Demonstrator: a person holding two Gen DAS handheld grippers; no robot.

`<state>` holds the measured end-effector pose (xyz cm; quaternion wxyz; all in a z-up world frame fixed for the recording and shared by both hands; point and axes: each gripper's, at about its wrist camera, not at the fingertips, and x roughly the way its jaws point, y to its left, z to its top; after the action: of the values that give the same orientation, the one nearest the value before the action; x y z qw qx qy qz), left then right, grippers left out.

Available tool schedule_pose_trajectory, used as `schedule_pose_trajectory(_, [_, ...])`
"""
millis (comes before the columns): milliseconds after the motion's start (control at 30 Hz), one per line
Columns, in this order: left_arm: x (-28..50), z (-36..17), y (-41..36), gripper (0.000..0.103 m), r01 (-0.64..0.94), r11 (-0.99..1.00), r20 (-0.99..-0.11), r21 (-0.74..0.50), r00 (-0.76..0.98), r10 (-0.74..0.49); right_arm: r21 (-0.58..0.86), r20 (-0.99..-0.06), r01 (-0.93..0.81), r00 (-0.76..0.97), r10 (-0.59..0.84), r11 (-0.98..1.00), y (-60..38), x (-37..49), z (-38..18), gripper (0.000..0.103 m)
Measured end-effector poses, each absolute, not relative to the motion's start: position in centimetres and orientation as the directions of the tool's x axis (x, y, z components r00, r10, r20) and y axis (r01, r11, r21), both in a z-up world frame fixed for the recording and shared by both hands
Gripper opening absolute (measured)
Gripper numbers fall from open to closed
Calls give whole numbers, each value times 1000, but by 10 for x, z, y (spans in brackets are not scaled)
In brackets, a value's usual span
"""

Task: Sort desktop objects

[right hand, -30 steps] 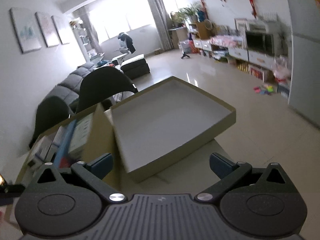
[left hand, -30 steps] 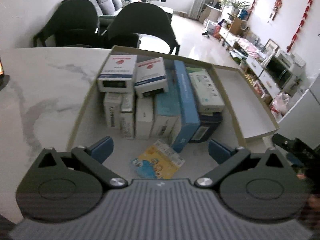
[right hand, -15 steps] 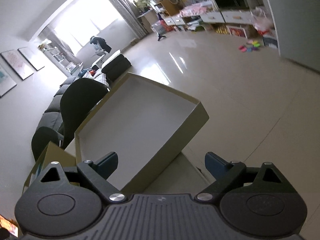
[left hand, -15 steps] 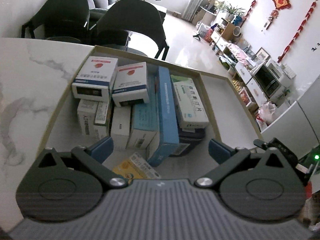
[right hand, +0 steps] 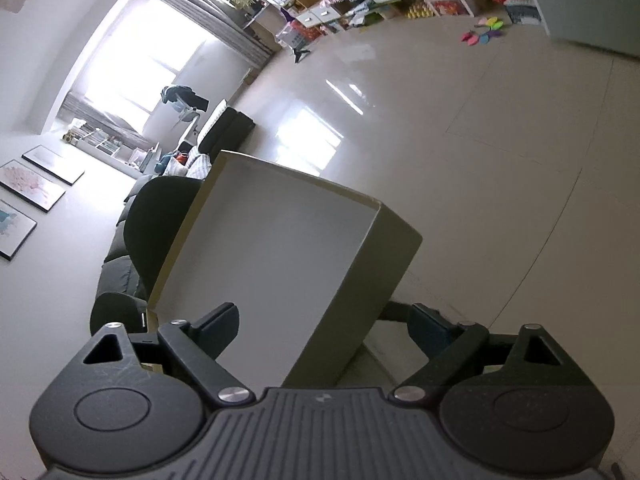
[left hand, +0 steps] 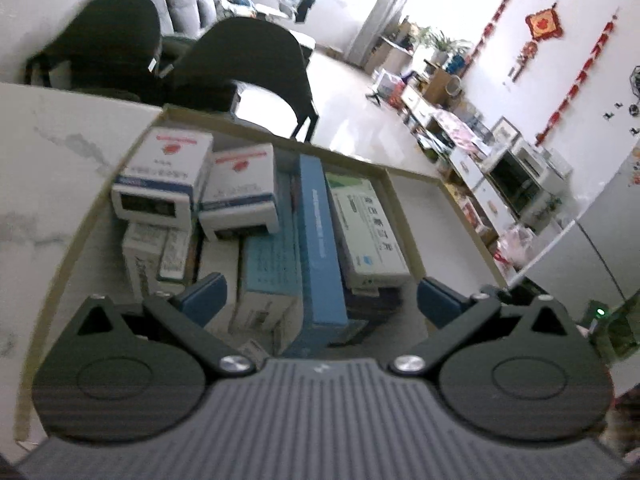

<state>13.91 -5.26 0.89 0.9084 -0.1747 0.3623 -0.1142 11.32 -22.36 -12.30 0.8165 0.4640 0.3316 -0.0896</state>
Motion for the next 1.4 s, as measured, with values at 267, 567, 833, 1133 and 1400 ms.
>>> schedule_pose_trajectory(267, [139, 10, -51, 103, 123, 914, -626, -386, 693, -357, 783, -587, 468, 775, 237, 409, -238, 127, -149, 77])
schedule_pose_trajectory(567, [125, 19, -55, 103, 237, 891, -605, -386, 664, -439, 785, -591, 494, 778, 212, 375, -247, 119, -156, 47])
schedule_pose_trajectory(833, [112, 25, -54, 103, 249, 895, -623, -370, 648, -438, 818, -548, 476, 815, 188, 322, -258, 98, -156, 31])
schedule_pose_trajectory(1133, [89, 28, -50, 103, 273, 875, -601, -399, 643, -474, 798, -549, 476, 827, 121, 368, -251, 69, -137, 31])
schedule_pose_trajectory(1400, [73, 17, -52, 103, 257, 897, -623, -361, 649, -437, 772, -548, 473, 834, 66, 425, -236, 31, -122, 31])
